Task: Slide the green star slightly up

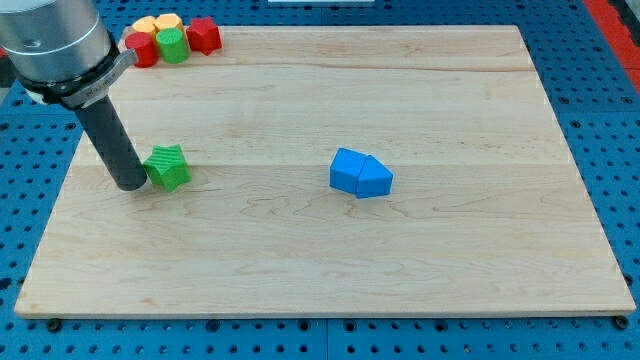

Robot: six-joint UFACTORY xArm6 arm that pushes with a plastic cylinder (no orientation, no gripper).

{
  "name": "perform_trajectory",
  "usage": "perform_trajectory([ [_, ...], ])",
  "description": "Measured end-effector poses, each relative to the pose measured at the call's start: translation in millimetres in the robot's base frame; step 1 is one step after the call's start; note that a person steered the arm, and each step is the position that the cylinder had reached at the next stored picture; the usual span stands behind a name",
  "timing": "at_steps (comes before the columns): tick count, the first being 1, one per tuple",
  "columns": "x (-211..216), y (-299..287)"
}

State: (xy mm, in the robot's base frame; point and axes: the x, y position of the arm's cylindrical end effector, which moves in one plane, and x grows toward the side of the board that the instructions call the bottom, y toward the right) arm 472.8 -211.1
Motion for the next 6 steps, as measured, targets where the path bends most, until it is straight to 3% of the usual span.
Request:
perform_trajectory([
  [2,11.3,31.4],
  [5,-44.7,34.5],
  [6,-23.0,34.5],
])
